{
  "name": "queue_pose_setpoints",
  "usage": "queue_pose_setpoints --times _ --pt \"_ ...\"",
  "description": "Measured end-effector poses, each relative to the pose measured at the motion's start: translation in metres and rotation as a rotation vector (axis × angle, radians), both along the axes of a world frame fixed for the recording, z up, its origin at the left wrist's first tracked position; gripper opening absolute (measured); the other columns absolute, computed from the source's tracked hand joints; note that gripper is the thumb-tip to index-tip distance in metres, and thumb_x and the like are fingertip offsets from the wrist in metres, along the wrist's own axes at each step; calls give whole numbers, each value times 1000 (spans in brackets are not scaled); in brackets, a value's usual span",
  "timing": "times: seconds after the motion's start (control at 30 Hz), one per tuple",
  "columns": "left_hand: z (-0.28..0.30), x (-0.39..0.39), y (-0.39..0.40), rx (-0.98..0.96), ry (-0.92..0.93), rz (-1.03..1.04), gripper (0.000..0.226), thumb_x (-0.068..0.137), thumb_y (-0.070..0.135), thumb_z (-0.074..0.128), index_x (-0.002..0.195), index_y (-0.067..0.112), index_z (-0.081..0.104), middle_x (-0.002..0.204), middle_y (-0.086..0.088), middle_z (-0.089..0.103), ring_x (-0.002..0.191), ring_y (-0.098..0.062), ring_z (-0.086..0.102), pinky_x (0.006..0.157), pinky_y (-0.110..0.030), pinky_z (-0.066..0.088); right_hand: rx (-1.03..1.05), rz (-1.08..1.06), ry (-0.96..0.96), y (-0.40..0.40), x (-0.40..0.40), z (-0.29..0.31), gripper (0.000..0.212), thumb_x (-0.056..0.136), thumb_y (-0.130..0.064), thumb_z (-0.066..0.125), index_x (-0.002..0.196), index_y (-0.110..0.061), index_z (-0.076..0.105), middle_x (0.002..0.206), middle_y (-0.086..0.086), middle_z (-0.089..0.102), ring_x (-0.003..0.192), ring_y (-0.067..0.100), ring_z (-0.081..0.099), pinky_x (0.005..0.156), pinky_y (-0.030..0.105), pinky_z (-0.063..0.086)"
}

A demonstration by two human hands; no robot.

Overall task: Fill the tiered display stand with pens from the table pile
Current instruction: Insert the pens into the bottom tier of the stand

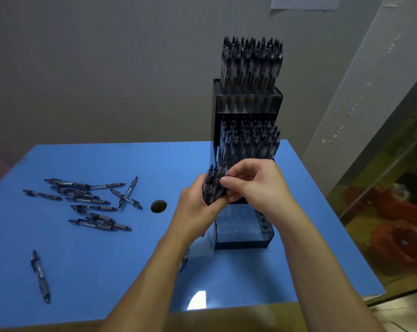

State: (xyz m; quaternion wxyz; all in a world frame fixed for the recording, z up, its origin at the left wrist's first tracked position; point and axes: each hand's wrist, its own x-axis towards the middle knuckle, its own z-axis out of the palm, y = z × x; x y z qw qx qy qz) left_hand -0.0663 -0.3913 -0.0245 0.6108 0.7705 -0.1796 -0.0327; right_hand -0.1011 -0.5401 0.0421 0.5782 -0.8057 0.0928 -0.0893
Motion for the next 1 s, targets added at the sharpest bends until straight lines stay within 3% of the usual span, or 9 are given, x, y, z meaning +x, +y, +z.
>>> queue_pose_setpoints --times 0.1,0.2,0.27,0.4,0.67,0.87,1.0 --pt "-1 2 1 6 -16 -3 22 87 34 81 99 30 63 69 3 65 59 -17 62 55 -38 55 29 -35 -42 -1 0 2 9 85 -5 81 80 -10 75 74 9 76 69 28 76 72 48 64" --pt "-7 2 2 6 -14 21 19 91 23 77 101 28 62 63 9 63 56 -16 62 46 -23 46 40 -61 -68 -1 1 5 9 86 -3 78 82 -11 75 76 7 76 69 25 75 74 46 65" --pt "-10 2 0 9 -17 51 19 92 26 77 103 30 62 64 13 62 57 -11 61 49 -21 45 39 -73 -70 2 1 4 7 85 -8 79 83 -14 76 76 4 77 70 22 76 74 45 65" --pt "-11 6 -5 -19 -38 89 17 92 33 77 99 28 61 64 14 61 57 -9 58 56 -29 50 -33 -106 4 6 -2 4 15 80 -26 86 79 -14 77 70 0 76 64 17 76 69 36 65" --pt "-18 9 -2 -1 -32 85 25 86 30 83 100 28 62 68 16 65 60 -5 60 60 -28 51 -48 -181 34 5 -2 -1 11 82 -11 72 71 -11 74 63 3 74 58 19 74 68 45 65" --pt "-28 12 15 7 15 218 25 88 34 80 89 25 57 67 -8 60 55 -20 50 50 -46 46 -39 -295 -169 -7 -9 -1 15 84 -11 71 69 -11 70 62 4 70 58 20 72 65 48 63" --pt "-33 13 20 -18 63 268 24 93 31 74 85 23 53 54 13 53 50 -17 47 46 -33 44 -187 -309 -199 -14 -6 -12 18 82 -16 72 64 -17 69 59 -3 68 62 20 70 67 41 62"
